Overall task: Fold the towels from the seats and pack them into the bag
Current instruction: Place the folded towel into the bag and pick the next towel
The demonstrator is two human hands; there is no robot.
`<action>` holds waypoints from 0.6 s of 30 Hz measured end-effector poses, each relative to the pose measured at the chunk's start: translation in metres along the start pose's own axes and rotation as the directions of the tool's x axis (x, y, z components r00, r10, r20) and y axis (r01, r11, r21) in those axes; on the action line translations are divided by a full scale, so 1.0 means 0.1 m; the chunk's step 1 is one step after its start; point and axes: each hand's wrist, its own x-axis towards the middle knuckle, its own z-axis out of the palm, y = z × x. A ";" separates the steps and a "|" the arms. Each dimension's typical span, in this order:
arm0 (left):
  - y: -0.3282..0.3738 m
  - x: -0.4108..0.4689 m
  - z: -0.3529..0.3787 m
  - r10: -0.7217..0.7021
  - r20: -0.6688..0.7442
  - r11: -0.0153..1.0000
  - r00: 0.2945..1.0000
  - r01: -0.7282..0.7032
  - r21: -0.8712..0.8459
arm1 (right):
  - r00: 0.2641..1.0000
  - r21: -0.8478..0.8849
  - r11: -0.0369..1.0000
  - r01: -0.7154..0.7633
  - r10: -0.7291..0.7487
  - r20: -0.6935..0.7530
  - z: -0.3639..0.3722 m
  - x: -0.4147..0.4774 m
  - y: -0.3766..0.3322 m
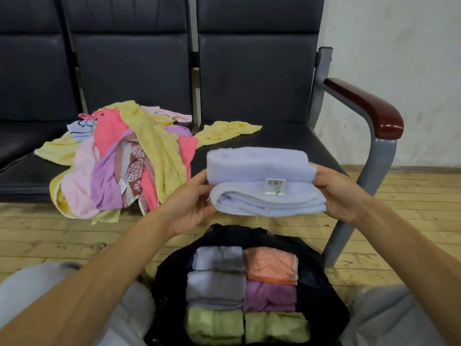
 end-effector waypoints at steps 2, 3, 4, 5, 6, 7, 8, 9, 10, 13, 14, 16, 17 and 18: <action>0.00 0.01 -0.04 -0.015 -0.016 1.000 1.000 0.015 0.015 | 0.999 0.080 0.996 -0.036 0.037 -0.009 -0.02 0.00 -0.01; -0.01 0.01 -0.05 -0.024 -0.024 0.999 0.999 0.025 0.032 | 0.998 0.114 0.992 -0.056 0.058 -0.022 -0.01 -0.01 -0.01; -0.01 0.00 -0.05 -0.046 -0.032 0.998 0.998 0.048 0.050 | 0.996 0.118 0.991 -0.069 0.076 -0.053 -0.03 0.02 0.02; -0.01 0.00 -0.04 -0.070 -0.032 0.994 0.997 0.072 0.081 | 0.992 0.093 0.992 -0.086 0.093 -0.080 -0.04 0.03 0.03; -0.02 0.00 -0.03 -0.078 -0.033 0.987 0.996 0.082 0.135 | 0.990 0.053 0.993 -0.109 0.114 -0.086 -0.05 0.06 0.06; -0.03 0.00 -0.02 -0.081 -0.032 0.976 0.996 0.085 0.202 | 0.988 0.012 0.990 -0.141 0.142 -0.062 -0.05 0.08 0.07; -0.04 0.01 -0.01 -0.062 -0.031 0.960 0.998 0.068 0.271 | 0.986 -0.031 0.986 -0.163 0.162 -0.026 -0.06 0.10 0.10; -0.06 0.01 0.00 -0.030 -0.035 0.950 0.999 0.039 0.308 | 0.984 -0.059 0.982 -0.178 0.178 -0.001 -0.06 0.11 0.11; -0.07 0.01 0.01 -0.004 -0.044 0.948 0.999 0.018 0.316 | 0.984 -0.080 0.980 -0.180 0.180 0.002 -0.08 0.13 0.13; -0.11 0.02 -0.01 -0.001 -0.087 0.950 0.996 0.028 0.310 | 0.975 -0.096 0.971 -0.220 0.217 -0.039 -0.08 0.13 0.15; -0.12 0.04 -0.02 -0.012 -0.098 0.950 0.995 0.042 0.308 | 0.967 -0.115 0.960 -0.254 0.250 -0.045 -0.10 0.13 0.17; -0.13 0.05 -0.01 -0.052 -0.098 0.939 0.994 0.082 0.334 | 0.950 -0.152 0.939 -0.309 0.297 -0.096 -0.12 0.15 0.22; -0.15 0.05 0.00 -0.068 -0.102 0.931 0.992 0.100 0.351 | 0.943 -0.167 0.932 -0.323 0.303 -0.133 -0.13 0.15 0.25; -0.18 0.05 0.02 -0.072 -0.111 0.926 0.991 0.108 0.363 | 0.938 -0.176 0.927 -0.330 0.302 -0.168 -0.14 0.16 0.28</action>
